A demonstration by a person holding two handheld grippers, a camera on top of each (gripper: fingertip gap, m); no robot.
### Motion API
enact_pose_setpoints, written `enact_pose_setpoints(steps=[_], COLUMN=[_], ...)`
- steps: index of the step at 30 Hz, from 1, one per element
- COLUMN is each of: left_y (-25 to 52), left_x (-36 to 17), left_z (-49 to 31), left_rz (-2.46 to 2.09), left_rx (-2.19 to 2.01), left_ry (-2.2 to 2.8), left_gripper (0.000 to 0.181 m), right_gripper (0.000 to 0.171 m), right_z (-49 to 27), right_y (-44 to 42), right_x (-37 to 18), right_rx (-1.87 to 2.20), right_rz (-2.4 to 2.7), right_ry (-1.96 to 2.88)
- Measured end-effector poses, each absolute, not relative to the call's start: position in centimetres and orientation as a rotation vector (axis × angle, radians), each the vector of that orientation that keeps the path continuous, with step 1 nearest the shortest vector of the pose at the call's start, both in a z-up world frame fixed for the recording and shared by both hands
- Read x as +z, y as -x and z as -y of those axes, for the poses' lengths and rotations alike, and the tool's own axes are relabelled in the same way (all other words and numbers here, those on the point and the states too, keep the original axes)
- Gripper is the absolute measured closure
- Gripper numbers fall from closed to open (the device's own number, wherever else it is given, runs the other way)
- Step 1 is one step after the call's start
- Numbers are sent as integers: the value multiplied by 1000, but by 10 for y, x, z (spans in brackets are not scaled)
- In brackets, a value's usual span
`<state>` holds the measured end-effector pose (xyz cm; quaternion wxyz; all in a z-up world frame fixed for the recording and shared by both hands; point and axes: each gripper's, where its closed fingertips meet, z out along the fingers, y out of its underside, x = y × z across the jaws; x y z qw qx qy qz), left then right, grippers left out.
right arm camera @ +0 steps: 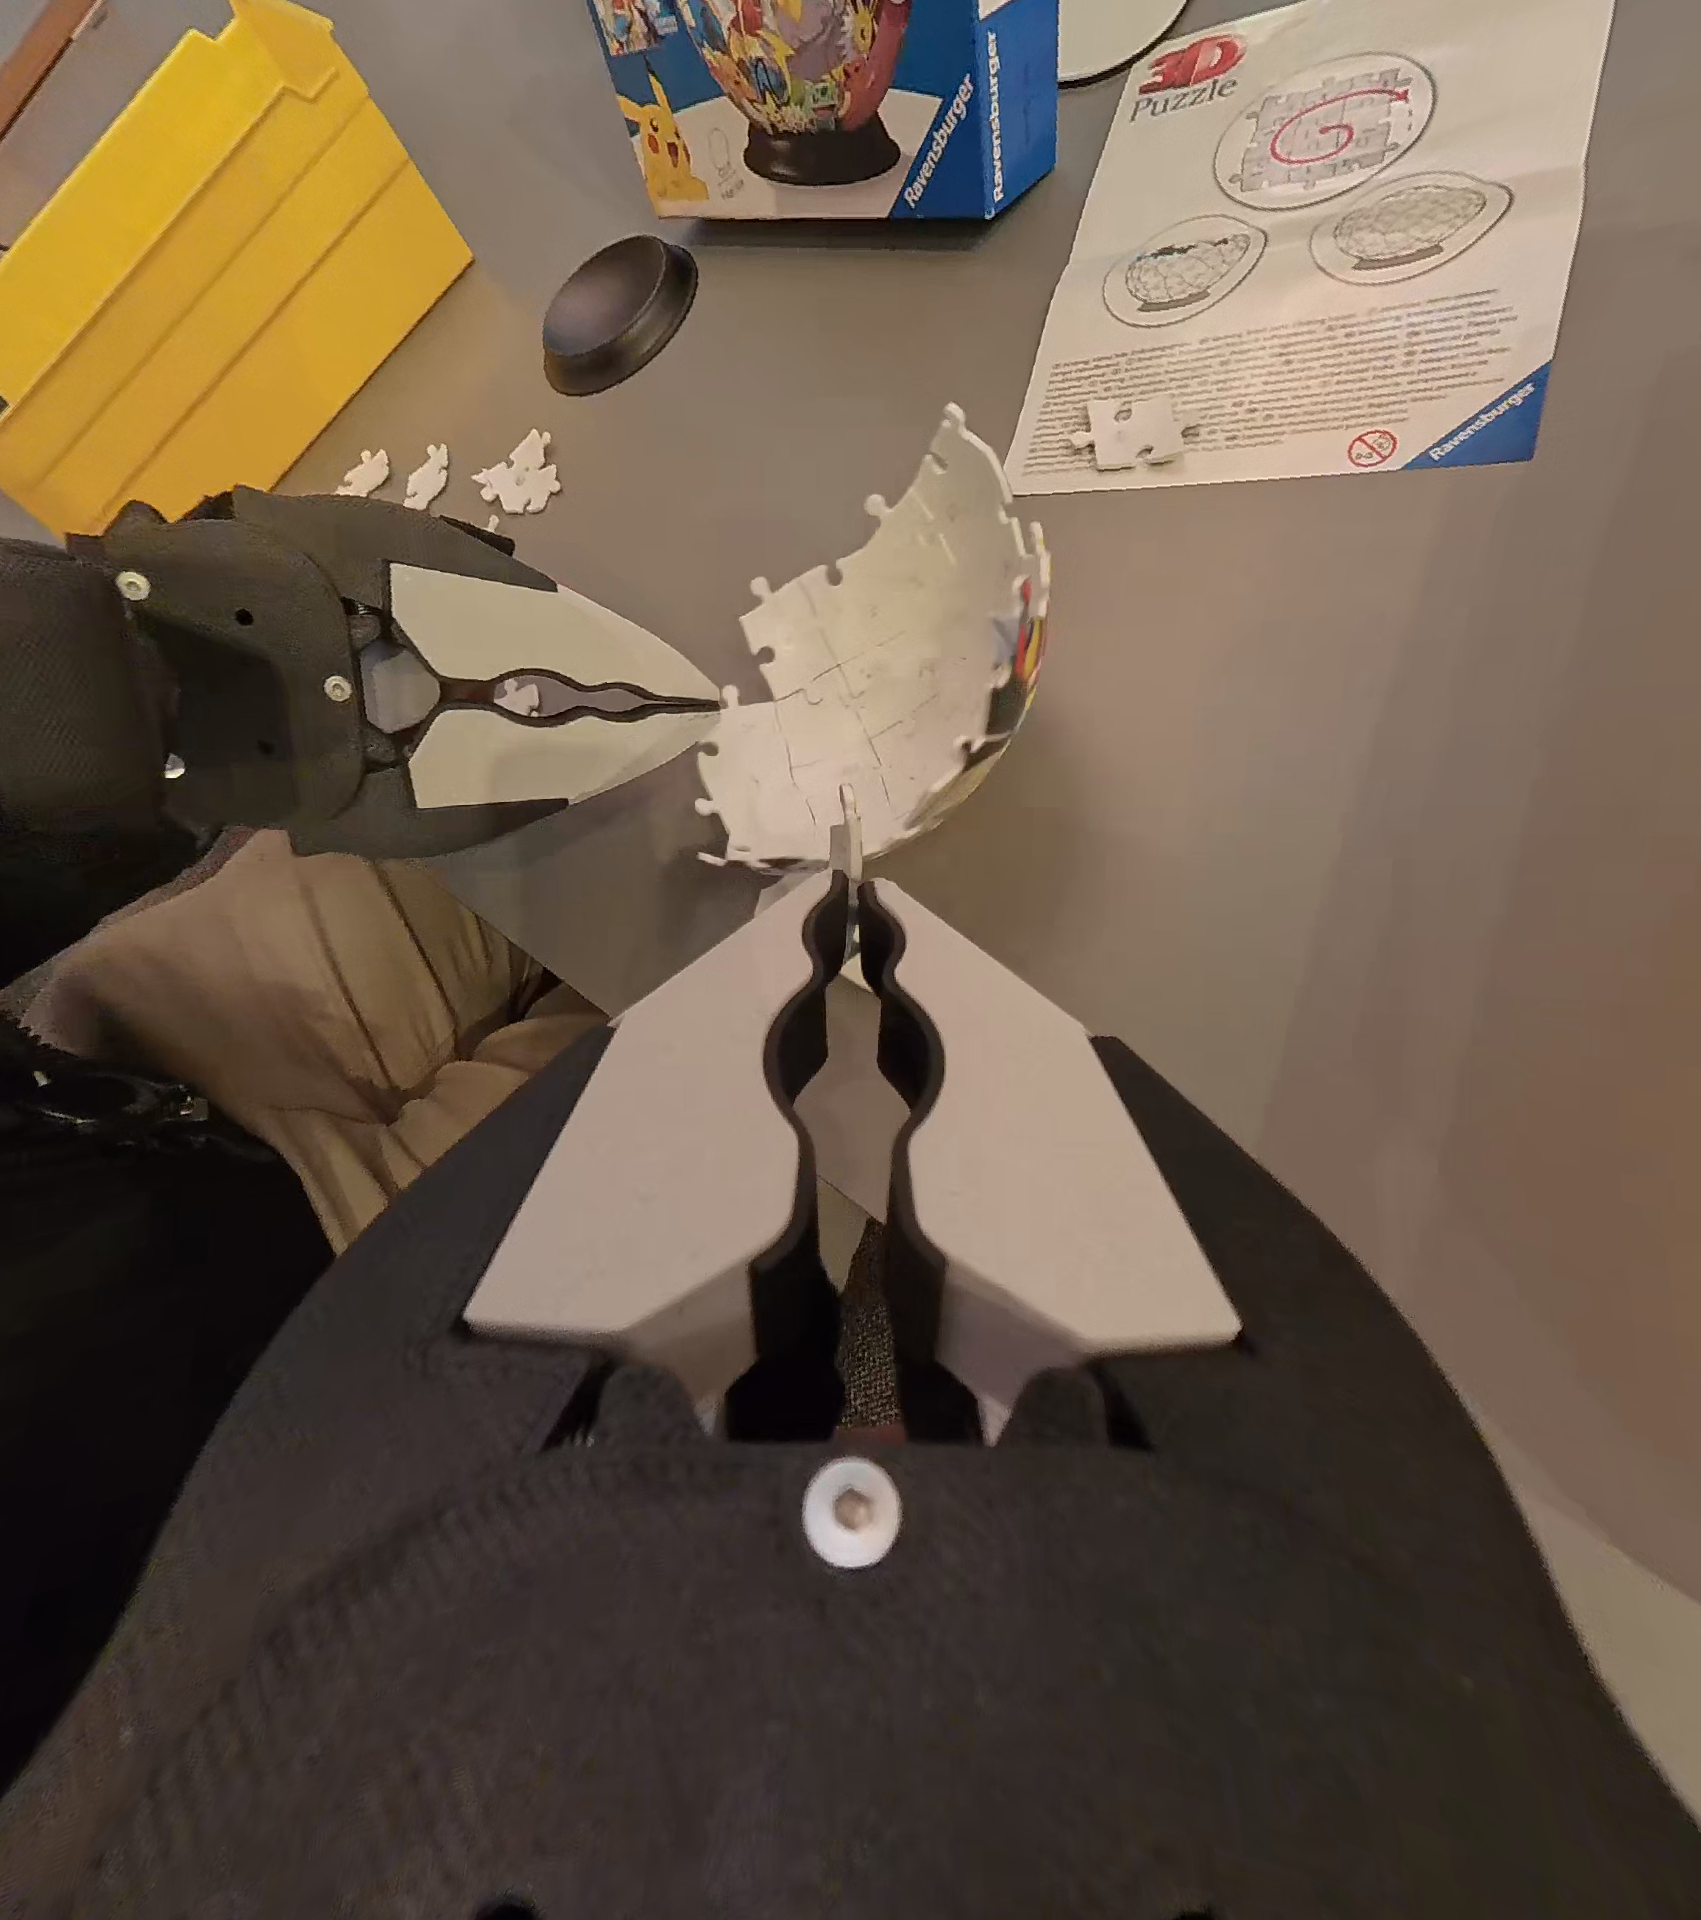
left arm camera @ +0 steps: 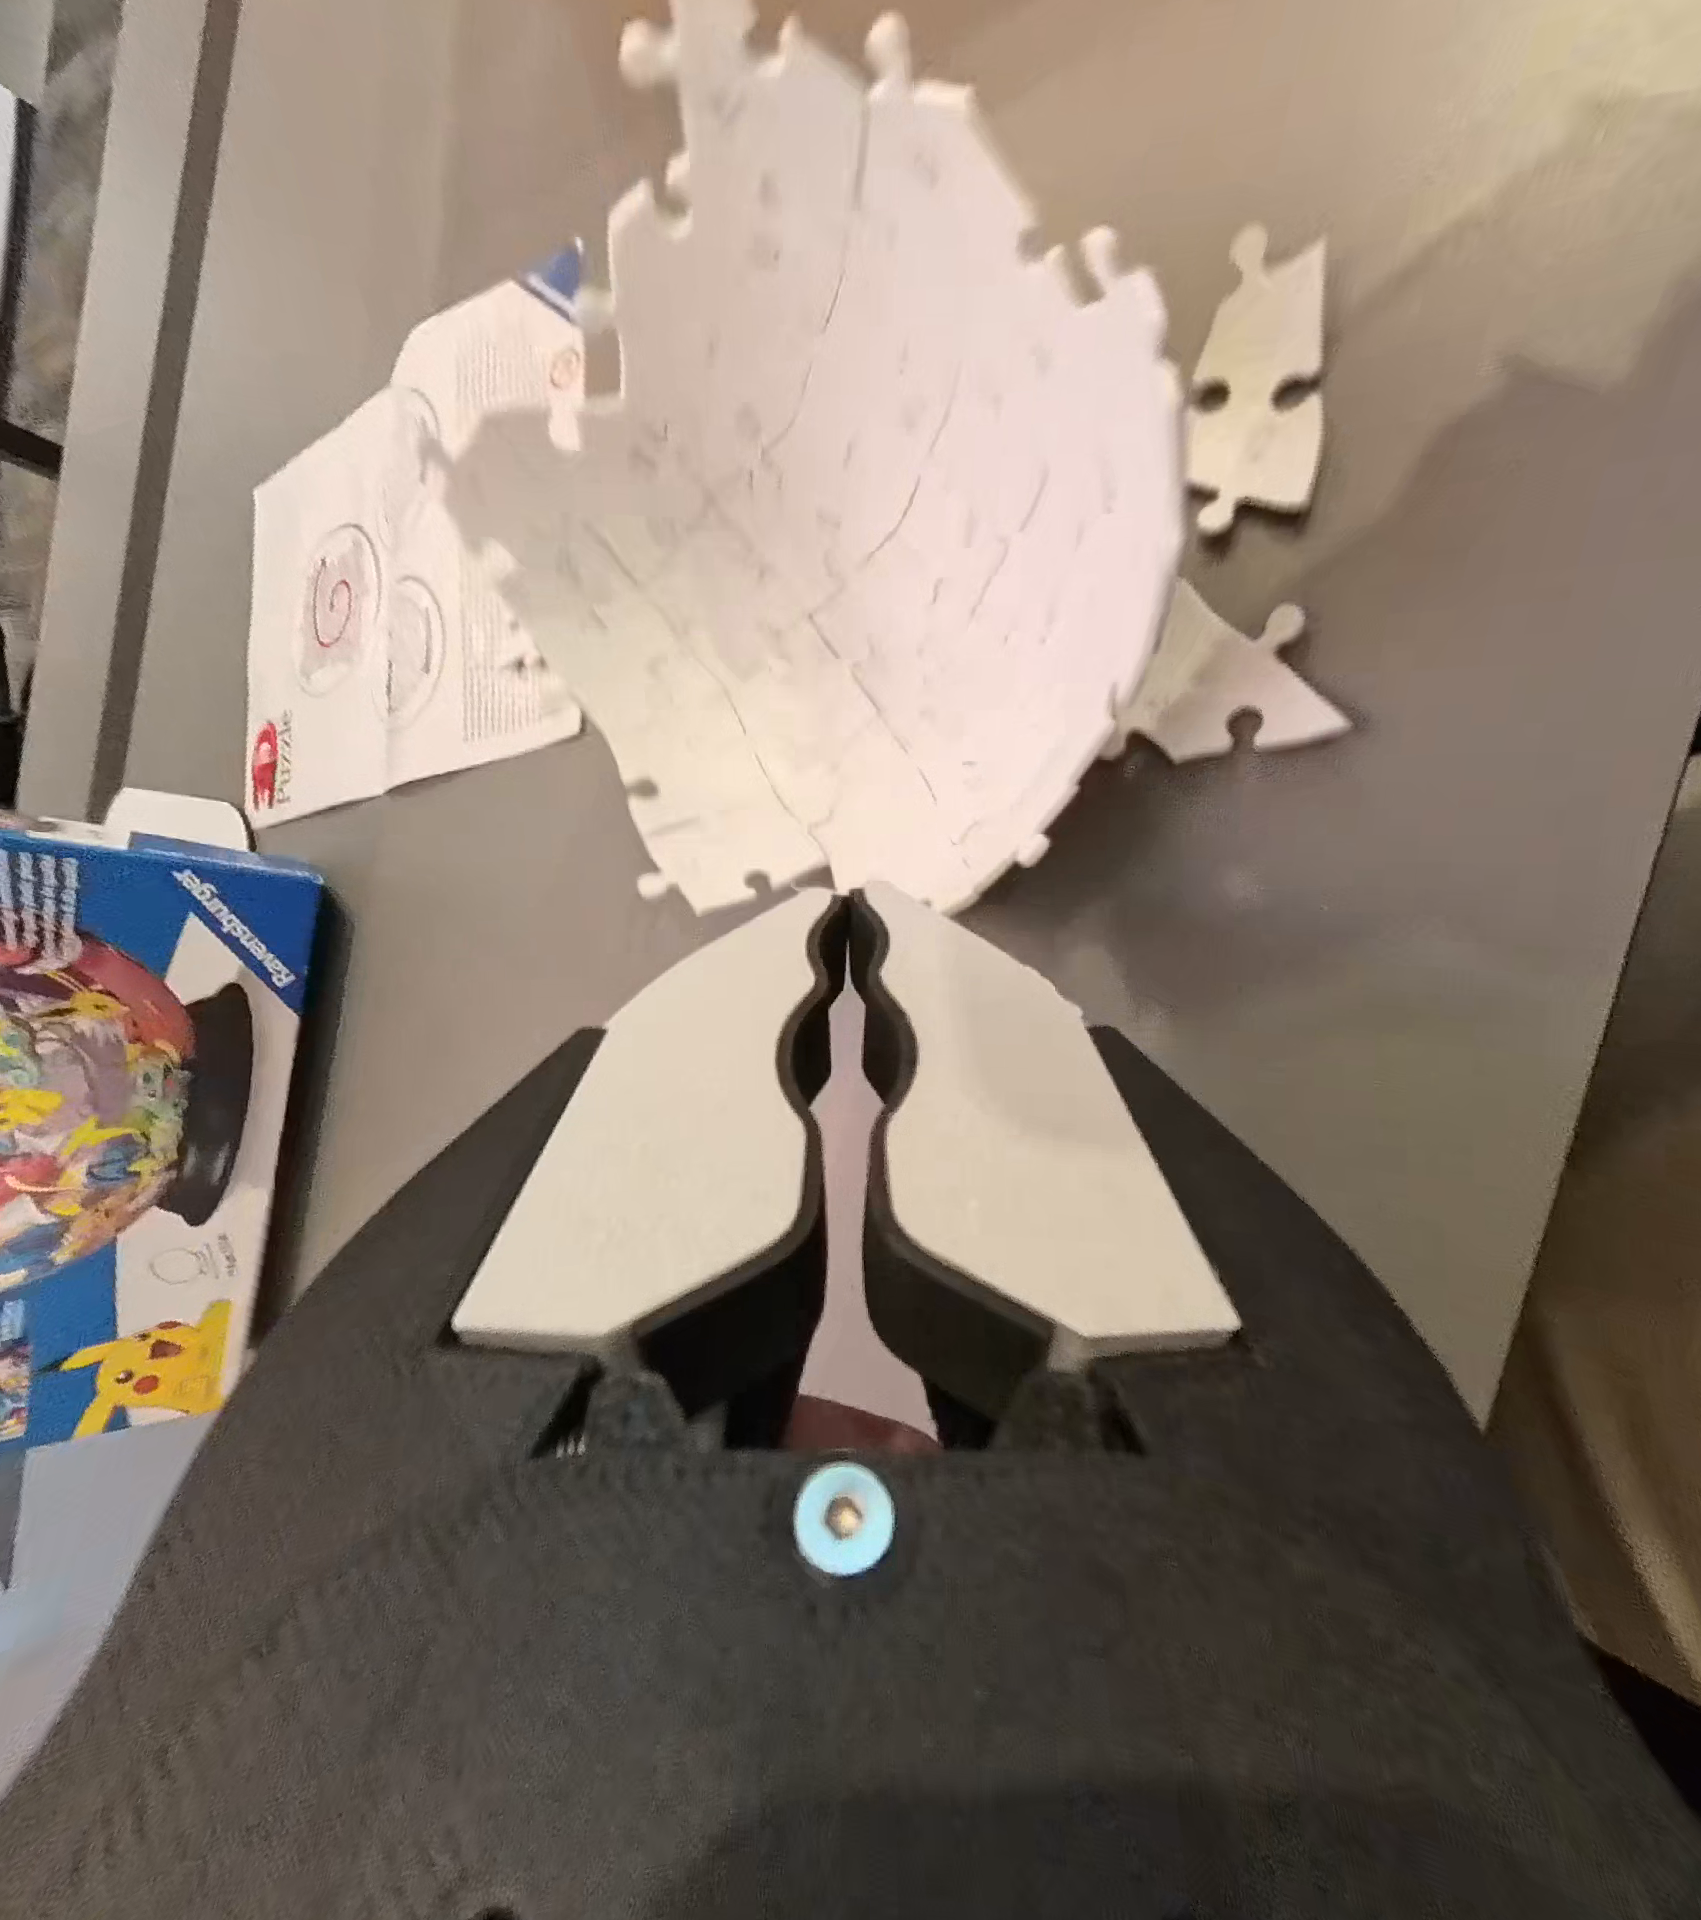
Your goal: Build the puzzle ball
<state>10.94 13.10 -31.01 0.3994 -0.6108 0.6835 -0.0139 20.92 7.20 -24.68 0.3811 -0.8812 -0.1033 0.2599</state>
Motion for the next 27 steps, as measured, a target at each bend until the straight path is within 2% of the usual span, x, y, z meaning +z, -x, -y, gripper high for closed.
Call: enact_pose_setpoints(steps=[1,13,20,27], left_y=[-106,-89,-94,-105], left_x=[-313,-299,-308,-312], left_z=[-133,-154,-172,-177], left_rz=[-1734,-1629,-1690,-1731], left_rx=[-28,-78,-43,-50], left_ry=[1552,1625,1604,1545], left_gripper=[181,181,181,181], right_gripper=[171,171,171,171], right_z=[-71,-75,-126,-182], right_y=[-208,-222,-196,-133], right_x=[-247,-230,-202,-241], right_rx=[666,677,645,821], right_rz=[261,236,552,900], right_ry=[2247,2187,2171,2301])
